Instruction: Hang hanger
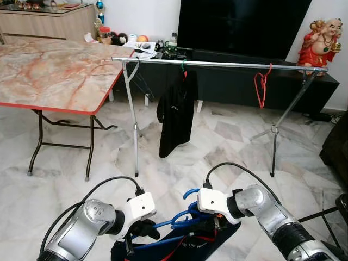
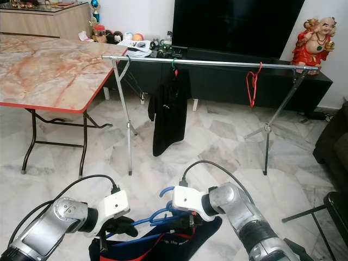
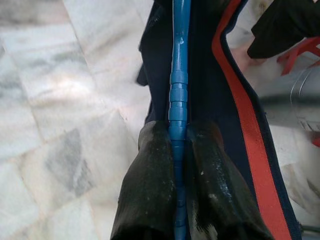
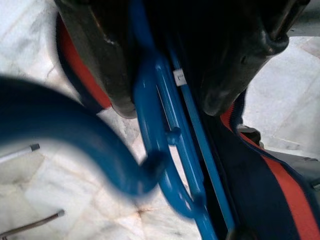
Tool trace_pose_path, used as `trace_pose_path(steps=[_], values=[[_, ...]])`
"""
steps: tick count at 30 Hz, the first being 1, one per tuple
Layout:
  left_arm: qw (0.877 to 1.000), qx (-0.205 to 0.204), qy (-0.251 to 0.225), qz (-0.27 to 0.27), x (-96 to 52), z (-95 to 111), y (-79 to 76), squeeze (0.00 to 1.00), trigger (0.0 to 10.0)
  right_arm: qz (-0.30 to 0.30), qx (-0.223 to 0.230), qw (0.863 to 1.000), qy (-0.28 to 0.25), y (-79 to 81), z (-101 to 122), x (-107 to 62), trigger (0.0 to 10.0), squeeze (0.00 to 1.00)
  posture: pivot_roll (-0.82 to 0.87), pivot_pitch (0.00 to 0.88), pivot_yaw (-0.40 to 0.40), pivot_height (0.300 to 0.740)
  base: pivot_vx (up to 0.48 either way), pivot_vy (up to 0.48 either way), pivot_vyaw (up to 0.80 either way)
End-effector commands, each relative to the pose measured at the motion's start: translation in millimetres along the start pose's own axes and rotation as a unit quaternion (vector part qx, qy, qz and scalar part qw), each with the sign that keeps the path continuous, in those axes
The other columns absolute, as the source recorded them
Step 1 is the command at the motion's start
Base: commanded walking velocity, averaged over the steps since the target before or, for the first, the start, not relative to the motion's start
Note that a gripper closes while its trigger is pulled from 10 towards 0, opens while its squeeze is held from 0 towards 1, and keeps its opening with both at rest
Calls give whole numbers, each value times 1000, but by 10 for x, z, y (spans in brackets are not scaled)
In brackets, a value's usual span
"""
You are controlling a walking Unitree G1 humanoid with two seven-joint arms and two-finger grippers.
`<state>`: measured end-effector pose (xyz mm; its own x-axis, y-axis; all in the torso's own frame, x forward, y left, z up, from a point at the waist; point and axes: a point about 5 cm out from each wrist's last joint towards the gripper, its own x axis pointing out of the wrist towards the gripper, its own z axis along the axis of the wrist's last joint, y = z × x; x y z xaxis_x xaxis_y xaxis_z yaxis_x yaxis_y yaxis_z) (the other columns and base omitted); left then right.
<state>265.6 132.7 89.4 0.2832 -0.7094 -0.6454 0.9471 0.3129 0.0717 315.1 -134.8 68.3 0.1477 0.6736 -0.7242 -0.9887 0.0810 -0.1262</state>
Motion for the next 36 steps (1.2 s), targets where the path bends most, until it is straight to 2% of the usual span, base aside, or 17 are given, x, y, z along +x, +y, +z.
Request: trace_pose_path(steps=[1,7,13,14,15,16,17,36], values=[[999,30,-34,0,-25,214,31,0,0,-11,-6,1000,5,-42,16,-21,10000,0,202,0,-97,740,0,0,0],[999,33,-35,-5,-17,226,11,0,0,-33,10,999,-1,-91,20,-31,10000,0,204,0,-98,740,0,0,0],[999,35,-37,-10,-6,243,-7,0,0,-16,22,999,-23,-61,43,0,9843,0,207,0,-99,740,0,0,0],[999,35,-37,-10,-4,245,-9,0,0,-12,23,999,-29,-53,51,9,6157,0,206,0,-99,740,0,0,0],[999,35,-37,-11,-1,246,-12,0,0,-10,25,999,-34,-48,56,15,1216,0,206,0,-99,740,0,0,0],[999,35,-37,-11,-1,246,-12,0,0,-10,25,999,-34,-48,56,15,1216,0,206,0,-99,740,0,0,0],[999,36,-37,-12,5,250,-18,0,0,-5,26,999,-41,-40,67,22,0,0,206,0,-99,740,0,0,0],[998,40,-47,-18,50,307,-47,0,0,38,19,998,-50,37,79,54,0,0,207,0,-103,740,0,0,0]])
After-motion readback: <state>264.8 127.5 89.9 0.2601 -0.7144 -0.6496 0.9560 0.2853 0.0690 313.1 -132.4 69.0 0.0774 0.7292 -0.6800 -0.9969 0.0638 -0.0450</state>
